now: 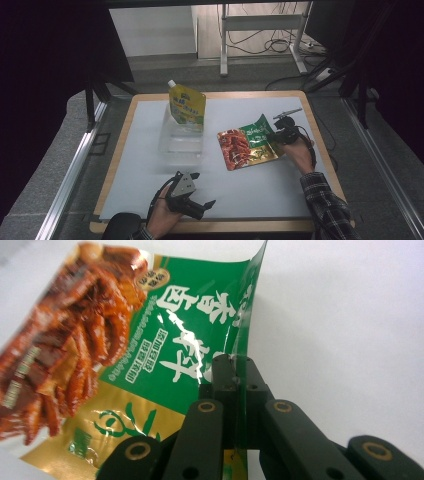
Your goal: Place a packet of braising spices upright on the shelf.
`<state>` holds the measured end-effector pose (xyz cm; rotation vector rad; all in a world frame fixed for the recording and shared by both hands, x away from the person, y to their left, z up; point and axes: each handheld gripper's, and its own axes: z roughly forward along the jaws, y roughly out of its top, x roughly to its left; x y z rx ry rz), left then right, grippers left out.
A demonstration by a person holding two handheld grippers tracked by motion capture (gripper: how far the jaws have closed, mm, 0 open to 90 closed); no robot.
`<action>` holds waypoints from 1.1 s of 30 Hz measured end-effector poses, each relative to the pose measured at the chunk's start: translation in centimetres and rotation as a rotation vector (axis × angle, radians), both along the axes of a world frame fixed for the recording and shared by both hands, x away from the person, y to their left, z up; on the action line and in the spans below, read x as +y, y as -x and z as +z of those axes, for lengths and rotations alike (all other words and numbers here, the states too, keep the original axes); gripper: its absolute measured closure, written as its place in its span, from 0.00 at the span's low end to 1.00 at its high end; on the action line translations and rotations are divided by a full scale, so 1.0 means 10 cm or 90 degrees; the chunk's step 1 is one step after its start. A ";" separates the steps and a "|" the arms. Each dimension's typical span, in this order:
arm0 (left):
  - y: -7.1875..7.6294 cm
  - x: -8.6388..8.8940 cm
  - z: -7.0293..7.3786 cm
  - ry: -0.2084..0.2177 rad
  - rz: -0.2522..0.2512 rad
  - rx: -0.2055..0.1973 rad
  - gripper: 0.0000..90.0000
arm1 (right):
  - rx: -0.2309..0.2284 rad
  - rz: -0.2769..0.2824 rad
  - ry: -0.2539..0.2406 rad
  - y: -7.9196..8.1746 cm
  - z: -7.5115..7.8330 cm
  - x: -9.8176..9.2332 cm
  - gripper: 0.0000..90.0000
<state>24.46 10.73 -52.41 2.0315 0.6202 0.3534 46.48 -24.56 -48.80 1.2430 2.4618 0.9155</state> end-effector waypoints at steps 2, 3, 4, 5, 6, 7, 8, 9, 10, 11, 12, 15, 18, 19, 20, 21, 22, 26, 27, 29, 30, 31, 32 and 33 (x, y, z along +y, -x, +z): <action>-0.01 0.01 0.00 0.000 0.003 0.000 0.01 | -0.005 0.000 -0.016 0.01 0.05 -0.02 0.99; -0.01 0.01 0.00 0.000 0.003 0.000 0.01 | -0.005 0.000 -0.016 0.01 0.05 -0.02 0.99; -0.01 0.01 0.00 0.002 0.004 0.000 0.01 | -0.004 -0.005 -0.038 0.02 0.10 -0.03 0.99; -0.01 0.01 0.00 0.002 0.004 0.000 0.01 | -0.004 -0.005 -0.038 0.02 0.10 -0.03 0.99; -0.01 0.02 0.01 0.002 0.006 -0.001 0.01 | -0.005 -0.005 -0.056 0.02 0.15 -0.04 0.99; -0.01 0.02 0.01 0.002 0.006 -0.001 0.01 | -0.009 -0.003 -0.059 0.03 0.17 -0.04 0.99; -0.01 0.02 0.01 0.002 0.007 -0.002 0.01 | -0.009 -0.003 -0.059 0.03 0.17 -0.04 0.99; -0.01 0.03 0.01 0.001 0.008 -0.002 0.01 | -0.012 0.001 -0.062 0.04 0.18 -0.04 0.99; -0.02 0.03 0.01 0.003 0.009 -0.002 0.01 | -0.018 0.006 -0.064 0.05 0.22 -0.03 0.99; -0.02 0.03 0.01 0.003 0.009 -0.002 0.01 | -0.018 0.006 -0.064 0.05 0.22 -0.03 0.99; -0.02 0.03 0.01 0.004 0.009 -0.002 0.01 | -0.022 0.010 -0.070 0.07 0.26 -0.02 0.99; -0.02 0.03 0.01 0.004 0.010 -0.002 0.01 | -0.032 0.020 -0.084 0.09 0.34 -0.02 0.99; -0.02 0.02 0.01 0.003 0.007 -0.001 0.01 | -0.031 0.022 -0.105 0.10 0.42 0.00 0.99; -0.01 0.02 0.01 0.002 0.007 -0.002 0.01 | -0.032 0.025 -0.107 0.10 0.44 0.01 0.99; -0.01 0.02 0.01 0.003 0.006 -0.001 0.01 | -0.033 0.028 -0.110 0.10 0.47 0.02 0.99; -0.01 0.02 0.01 0.003 0.006 -0.001 0.01 | -0.033 0.028 -0.110 0.10 0.47 0.02 0.99; -0.01 0.01 0.01 0.003 0.006 -0.002 0.01 | -0.035 0.036 -0.114 0.11 0.52 0.04 0.99; -0.01 0.02 0.01 0.000 0.004 -0.003 0.01 | -0.037 0.052 -0.126 0.12 0.62 0.09 0.99; -0.01 0.02 0.01 0.000 0.004 -0.003 0.01 | -0.037 0.052 -0.126 0.12 0.62 0.09 0.99; -0.01 0.02 0.01 0.000 0.003 -0.002 0.01 | -0.031 0.063 -0.141 0.13 0.67 0.10 0.99; -0.01 0.01 0.01 -0.001 0.002 -0.002 0.01 | -0.032 0.072 -0.152 0.13 0.72 0.12 0.99; 0.00 0.01 0.00 -0.002 0.002 -0.002 0.01 | -0.032 0.077 -0.159 0.14 0.74 0.13 0.99; 0.00 0.01 0.00 -0.002 0.001 -0.003 0.01 | -0.032 0.082 -0.165 0.14 0.76 0.14 0.99; 0.00 0.01 0.00 -0.001 0.001 -0.002 0.01 | -0.034 0.084 -0.168 0.14 0.78 0.15 0.99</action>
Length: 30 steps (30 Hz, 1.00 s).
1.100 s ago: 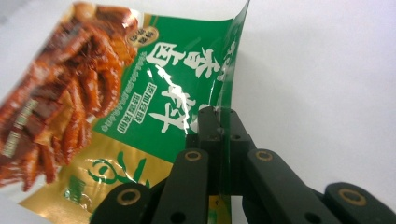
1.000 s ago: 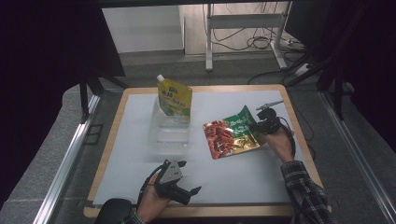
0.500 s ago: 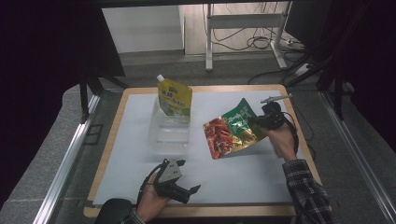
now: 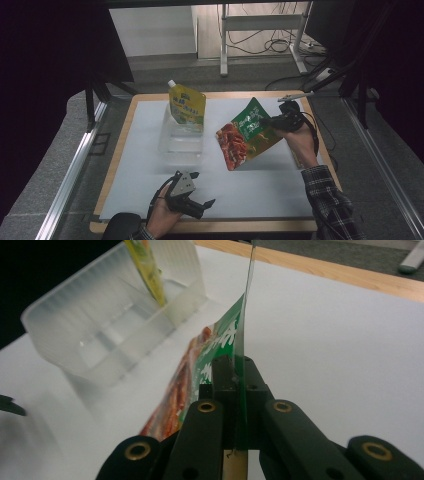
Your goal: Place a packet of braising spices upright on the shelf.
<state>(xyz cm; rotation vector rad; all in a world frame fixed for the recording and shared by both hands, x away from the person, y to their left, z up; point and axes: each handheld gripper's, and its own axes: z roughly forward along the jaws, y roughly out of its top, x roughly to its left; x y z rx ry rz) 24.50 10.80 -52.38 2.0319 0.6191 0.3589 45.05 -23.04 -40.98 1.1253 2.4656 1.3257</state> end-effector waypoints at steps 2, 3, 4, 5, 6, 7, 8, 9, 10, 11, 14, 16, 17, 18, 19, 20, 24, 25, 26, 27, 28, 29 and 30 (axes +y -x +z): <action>0.00 0.00 0.00 0.000 0.000 0.000 0.01 | -0.006 0.003 0.002 0.01 0.05 0.03 0.99; 0.00 0.00 0.00 0.000 0.000 0.001 0.01 | -0.006 0.003 0.002 0.01 0.05 0.03 0.99; 0.00 0.00 0.00 0.000 0.000 0.000 0.01 | -0.012 0.007 0.005 0.01 0.10 0.07 0.99; 0.00 0.00 0.00 0.000 0.000 0.000 0.01 | -0.012 0.007 0.005 0.01 0.10 0.07 0.99; 0.00 0.00 0.00 0.002 -0.001 0.000 0.01 | -0.019 0.012 0.009 0.02 0.16 0.10 0.99; 0.00 0.00 0.00 0.002 -0.001 0.000 0.01 | -0.021 0.015 0.010 0.03 0.18 0.12 0.99; 0.00 0.00 0.00 0.001 -0.001 0.000 0.01 | -0.021 0.015 0.010 0.03 0.18 0.12 0.99; 0.00 -0.01 0.00 0.001 -0.002 0.000 0.01 | -0.024 0.016 0.011 0.03 0.20 0.13 0.99; 0.01 -0.01 0.00 0.000 -0.003 0.001 0.01 | -0.029 0.023 0.014 0.04 0.26 0.17 0.99; 0.01 -0.01 0.00 0.000 -0.003 0.001 0.01 | -0.029 0.023 0.014 0.04 0.26 0.17 0.99; 0.01 -0.02 -0.01 -0.001 -0.005 0.000 0.01 | -0.042 0.033 0.026 0.05 0.36 0.25 0.99; 0.01 -0.01 -0.01 0.000 -0.004 0.001 0.01 | -0.043 0.035 0.029 0.06 0.38 0.27 0.99; 0.01 -0.01 0.00 0.000 -0.005 0.001 0.01 | -0.050 0.042 0.038 0.06 0.42 0.31 0.99; 0.01 -0.01 0.00 0.000 -0.005 0.001 0.01 | -0.051 0.044 0.040 0.07 0.44 0.33 0.99; 0.01 -0.01 0.00 0.000 -0.005 0.001 0.01 | -0.055 0.048 0.042 0.07 0.46 0.35 0.99; 0.01 -0.01 0.00 0.000 -0.005 0.000 0.01 | -0.058 0.051 0.044 0.07 0.49 0.37 0.99; 0.01 -0.01 0.00 0.001 -0.004 0.001 0.01 | -0.065 0.057 0.053 0.08 0.55 0.41 0.99; 0.01 -0.01 0.00 0.002 -0.004 0.000 0.01 | -0.070 0.061 0.059 0.09 0.58 0.44 0.99; 0.01 -0.01 0.00 0.002 -0.004 0.000 0.01 | -0.070 0.061 0.059 0.09 0.58 0.44 0.99; 0.01 0.00 0.00 0.002 -0.003 0.000 0.01 | -0.076 0.063 0.065 0.09 0.62 0.46 0.99; 0.01 0.00 0.00 0.002 -0.003 -0.001 0.01 | -0.079 0.064 0.068 0.09 0.63 0.47 0.99; 0.01 -0.01 0.00 0.002 -0.002 -0.001 0.01 | -0.080 0.064 0.072 0.09 0.64 0.47 0.99; 0.01 -0.01 0.00 0.002 -0.002 -0.001 0.01 | -0.083 0.064 0.074 0.09 0.66 0.48 0.99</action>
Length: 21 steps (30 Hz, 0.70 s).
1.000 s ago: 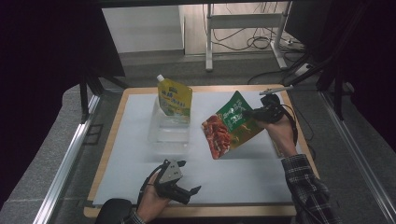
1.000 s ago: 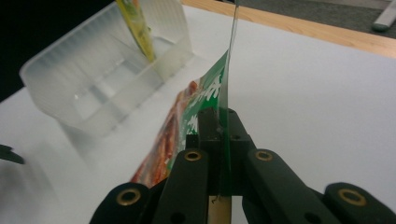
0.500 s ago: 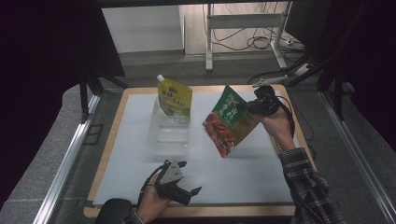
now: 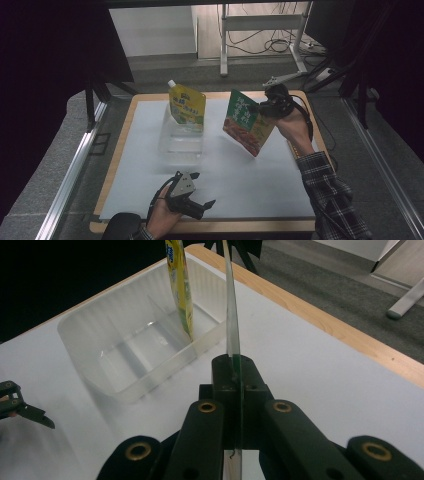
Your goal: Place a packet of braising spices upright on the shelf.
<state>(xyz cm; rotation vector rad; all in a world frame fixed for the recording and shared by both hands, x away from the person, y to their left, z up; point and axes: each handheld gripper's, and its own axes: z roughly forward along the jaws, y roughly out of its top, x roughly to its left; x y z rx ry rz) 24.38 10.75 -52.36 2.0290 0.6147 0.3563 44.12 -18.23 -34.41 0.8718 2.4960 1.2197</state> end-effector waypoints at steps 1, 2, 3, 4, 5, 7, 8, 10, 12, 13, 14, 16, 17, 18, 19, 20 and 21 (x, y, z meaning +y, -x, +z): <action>0.00 0.00 0.00 0.000 0.000 0.000 0.01 | -0.004 0.001 0.002 0.00 0.01 0.00 0.99; 0.00 0.00 0.00 0.000 0.000 0.000 0.01 | -0.004 0.001 0.002 0.00 0.01 0.00 0.99; 0.00 0.00 0.00 0.001 0.000 0.000 0.01 | -0.006 0.000 0.002 0.00 0.03 0.01 0.99; 0.00 0.00 0.00 0.001 0.000 0.000 0.01 | -0.007 0.002 0.003 0.00 0.04 0.01 0.99; 0.00 0.00 0.00 0.001 0.000 0.000 0.01 | -0.009 0.005 0.002 0.00 0.07 0.01 0.99; 0.00 0.00 0.00 0.001 -0.001 0.000 0.01 | -0.007 0.012 -0.004 0.01 0.11 0.03 0.99; 0.00 0.00 0.00 0.001 -0.001 0.000 0.01 | -0.007 0.012 -0.004 0.01 0.11 0.03 0.99; 0.00 0.00 0.00 0.001 -0.001 -0.001 0.01 | -0.007 0.021 -0.008 0.03 0.14 0.05 0.99; 0.00 0.00 0.00 0.001 -0.001 -0.001 0.01 | -0.005 0.034 -0.017 0.04 0.17 0.07 0.99; 0.00 0.00 0.00 0.000 -0.001 -0.001 0.01 | -0.004 0.043 -0.023 0.05 0.19 0.10 0.99; 0.00 0.00 0.00 0.000 -0.002 -0.001 0.01 | -0.002 0.047 -0.026 0.06 0.20 0.11 0.99; 0.00 0.00 0.00 0.000 -0.002 -0.001 0.01 | -0.003 0.058 -0.031 0.07 0.22 0.16 0.99; 0.00 0.00 0.00 0.000 -0.002 -0.001 0.01 | -0.003 0.058 -0.031 0.07 0.22 0.16 0.99; 0.00 0.00 0.00 0.001 -0.002 -0.001 0.01 | -0.003 0.067 -0.030 0.08 0.24 0.20 0.99; 0.00 0.00 0.00 0.001 -0.002 -0.001 0.01 | -0.005 0.071 -0.027 0.08 0.24 0.22 0.99; 0.00 0.00 0.00 0.001 -0.002 -0.001 0.01 | -0.005 0.071 -0.027 0.08 0.24 0.22 0.99; 0.00 0.00 0.00 0.000 -0.002 -0.001 0.01 | -0.005 0.073 -0.026 0.08 0.25 0.24 0.99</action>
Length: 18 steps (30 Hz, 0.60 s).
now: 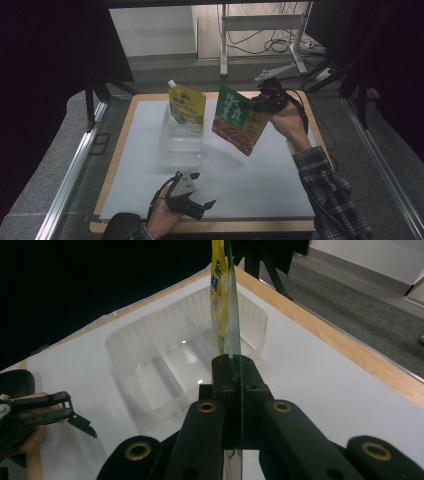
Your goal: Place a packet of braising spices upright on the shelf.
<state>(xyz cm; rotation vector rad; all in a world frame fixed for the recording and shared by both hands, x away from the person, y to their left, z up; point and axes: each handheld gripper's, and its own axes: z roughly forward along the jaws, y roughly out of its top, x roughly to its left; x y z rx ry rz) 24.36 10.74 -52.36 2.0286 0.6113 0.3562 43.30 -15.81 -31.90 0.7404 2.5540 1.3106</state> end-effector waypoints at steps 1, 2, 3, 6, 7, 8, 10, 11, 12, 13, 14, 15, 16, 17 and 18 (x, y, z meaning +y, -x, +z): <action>0.00 0.00 0.00 0.000 0.000 0.000 0.01 | 0.001 0.004 0.001 0.00 0.01 0.03 0.99; 0.00 0.00 0.00 0.000 0.000 0.000 0.01 | -0.002 0.010 0.003 0.00 0.03 0.06 0.99; 0.00 0.00 0.00 0.000 0.000 0.001 0.01 | -0.002 0.010 0.003 0.00 0.03 0.06 0.99; 0.00 0.00 0.00 0.003 0.000 0.001 0.01 | 0.001 0.020 0.004 -0.02 0.07 0.13 0.99; 0.00 0.00 0.00 0.003 0.000 0.001 0.01 | 0.001 0.020 0.004 -0.02 0.07 0.13 0.99; 0.00 0.00 0.00 0.004 0.000 0.001 0.01 | 0.003 0.020 0.004 -0.02 0.07 0.14 0.99; 0.00 0.00 0.00 0.005 0.000 0.002 0.01 | 0.002 0.025 0.007 -0.02 0.09 0.18 0.99; 0.00 0.00 0.00 0.005 0.000 0.002 0.01 | 0.001 0.028 0.007 -0.02 0.11 0.20 0.99; 0.00 0.00 0.00 0.006 0.000 0.003 0.01 | 0.002 0.032 0.006 -0.02 0.13 0.23 0.99; 0.00 0.00 0.00 0.006 0.000 0.003 0.01 | 0.002 0.032 0.006 -0.02 0.13 0.23 0.99; 0.00 0.00 0.00 0.006 0.000 0.003 0.01 | 0.003 0.041 0.001 -0.02 0.14 0.26 0.99; 0.00 0.00 0.00 0.007 0.000 0.003 0.01 | 0.006 0.042 -0.001 -0.02 0.15 0.28 0.99; 0.00 0.00 0.00 0.007 0.000 0.003 0.01 | 0.005 0.045 -0.002 -0.03 0.16 0.29 0.99; 0.00 0.00 0.00 0.007 0.000 0.003 0.01 | 0.005 0.045 -0.002 -0.03 0.16 0.29 0.99; 0.00 0.00 0.00 0.007 0.000 0.004 0.01 | 0.008 0.046 -0.005 -0.03 0.16 0.30 0.99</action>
